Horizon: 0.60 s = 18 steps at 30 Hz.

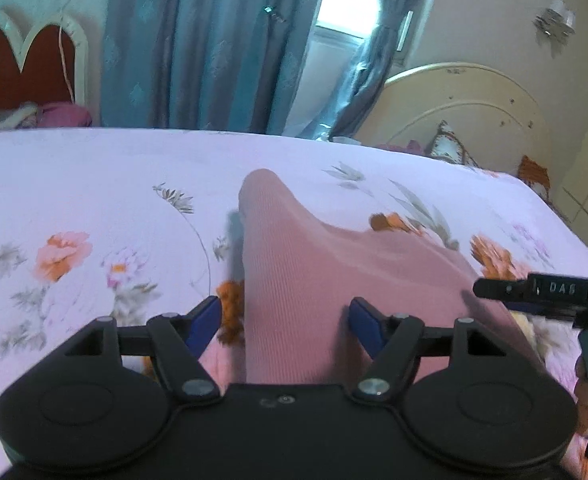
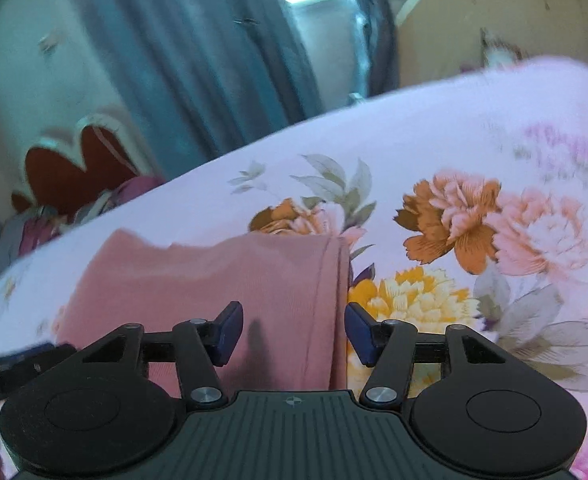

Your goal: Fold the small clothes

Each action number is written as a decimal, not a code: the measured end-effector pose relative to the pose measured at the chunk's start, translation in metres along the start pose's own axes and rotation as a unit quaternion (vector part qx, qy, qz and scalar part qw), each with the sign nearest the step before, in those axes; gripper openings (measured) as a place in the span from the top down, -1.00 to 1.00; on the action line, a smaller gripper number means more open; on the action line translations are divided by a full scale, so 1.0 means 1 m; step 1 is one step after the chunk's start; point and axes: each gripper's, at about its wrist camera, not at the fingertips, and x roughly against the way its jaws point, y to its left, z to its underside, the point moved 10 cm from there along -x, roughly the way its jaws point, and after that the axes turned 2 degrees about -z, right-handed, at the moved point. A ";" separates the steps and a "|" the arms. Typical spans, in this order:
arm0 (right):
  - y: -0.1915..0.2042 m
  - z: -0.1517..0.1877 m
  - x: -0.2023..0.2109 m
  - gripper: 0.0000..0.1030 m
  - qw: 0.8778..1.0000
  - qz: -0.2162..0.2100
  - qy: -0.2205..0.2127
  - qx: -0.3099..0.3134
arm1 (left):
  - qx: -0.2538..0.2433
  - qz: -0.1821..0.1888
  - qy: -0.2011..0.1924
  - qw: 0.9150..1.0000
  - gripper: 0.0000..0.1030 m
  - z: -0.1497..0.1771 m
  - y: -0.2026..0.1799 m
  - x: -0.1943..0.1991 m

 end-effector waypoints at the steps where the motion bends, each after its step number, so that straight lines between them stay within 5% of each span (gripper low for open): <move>1: -0.003 -0.003 -0.007 -0.10 1.000 0.002 0.006 -0.007 | 0.010 0.000 0.001 1.000 -0.33 -0.004 0.002 -0.006; 4: -0.009 -0.008 -0.025 -0.09 1.000 0.002 0.022 -0.019 | 0.034 0.007 0.006 0.999 -0.25 -0.018 0.008 -0.026; 6: -0.007 -0.011 -0.030 0.25 1.000 -0.002 0.025 -0.014 | 0.046 0.013 0.011 0.999 0.01 -0.023 0.010 -0.039; 10: 0.001 -0.014 -0.031 0.79 0.999 0.016 0.003 0.032 | 0.064 0.009 0.016 0.998 0.17 -0.022 0.019 -0.060; 13: 0.000 -0.023 -0.017 0.90 0.994 0.054 -0.066 0.070 | 0.062 -0.003 0.002 0.998 0.20 -0.021 0.020 -0.064; 18: -0.011 -0.011 -0.040 0.89 0.994 0.071 -0.033 0.074 | 0.042 -0.024 -0.001 0.999 0.08 -0.016 0.022 -0.082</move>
